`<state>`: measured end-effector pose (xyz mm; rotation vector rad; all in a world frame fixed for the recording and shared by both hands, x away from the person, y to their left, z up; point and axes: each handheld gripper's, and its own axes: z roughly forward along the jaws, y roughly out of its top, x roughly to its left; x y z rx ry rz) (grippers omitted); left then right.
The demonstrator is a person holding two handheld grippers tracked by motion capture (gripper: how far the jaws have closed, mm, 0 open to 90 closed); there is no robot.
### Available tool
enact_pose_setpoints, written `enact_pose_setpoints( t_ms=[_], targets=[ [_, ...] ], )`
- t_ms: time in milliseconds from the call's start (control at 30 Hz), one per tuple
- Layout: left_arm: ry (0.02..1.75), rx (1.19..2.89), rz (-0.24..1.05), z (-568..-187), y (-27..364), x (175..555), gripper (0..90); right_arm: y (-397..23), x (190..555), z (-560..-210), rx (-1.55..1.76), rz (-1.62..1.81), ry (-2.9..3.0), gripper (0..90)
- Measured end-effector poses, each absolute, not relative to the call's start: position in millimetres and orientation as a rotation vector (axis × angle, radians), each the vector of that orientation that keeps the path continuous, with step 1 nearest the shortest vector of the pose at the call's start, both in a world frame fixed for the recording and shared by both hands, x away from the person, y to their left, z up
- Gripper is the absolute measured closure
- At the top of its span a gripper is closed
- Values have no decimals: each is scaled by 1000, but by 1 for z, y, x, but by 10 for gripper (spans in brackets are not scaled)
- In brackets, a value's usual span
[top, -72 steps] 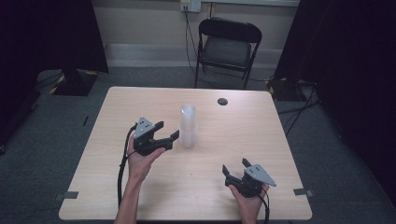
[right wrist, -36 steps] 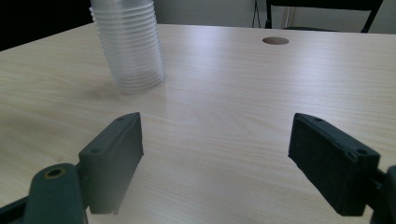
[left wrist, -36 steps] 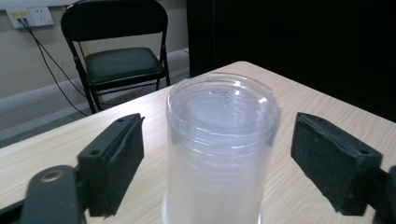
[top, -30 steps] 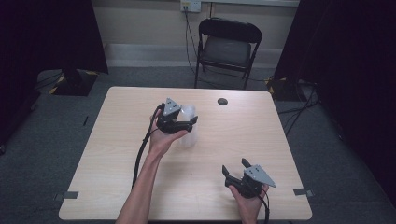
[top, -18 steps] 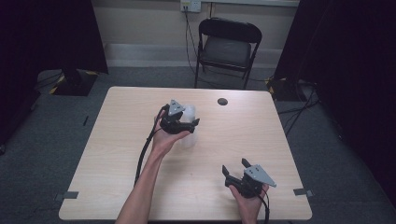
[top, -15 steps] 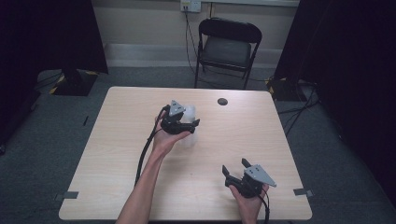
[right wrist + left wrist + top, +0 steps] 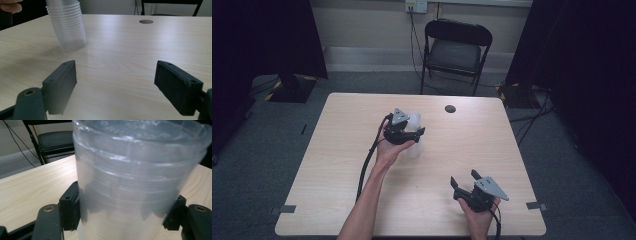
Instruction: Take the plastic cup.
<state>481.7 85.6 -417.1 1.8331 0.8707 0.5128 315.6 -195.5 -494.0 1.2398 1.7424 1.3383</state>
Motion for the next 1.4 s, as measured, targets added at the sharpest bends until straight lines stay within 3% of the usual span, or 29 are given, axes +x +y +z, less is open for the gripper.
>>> enact_pose_setpoints(
  t_ms=[767,1400],
  targets=[
    [862,1798,545,-410,87,479,299,-195,316,-494,1237,1332,1745,182],
    [828,1786,553,-394,87,477,343,-195,316,-494,1237,1329,1742,183]
  ],
)
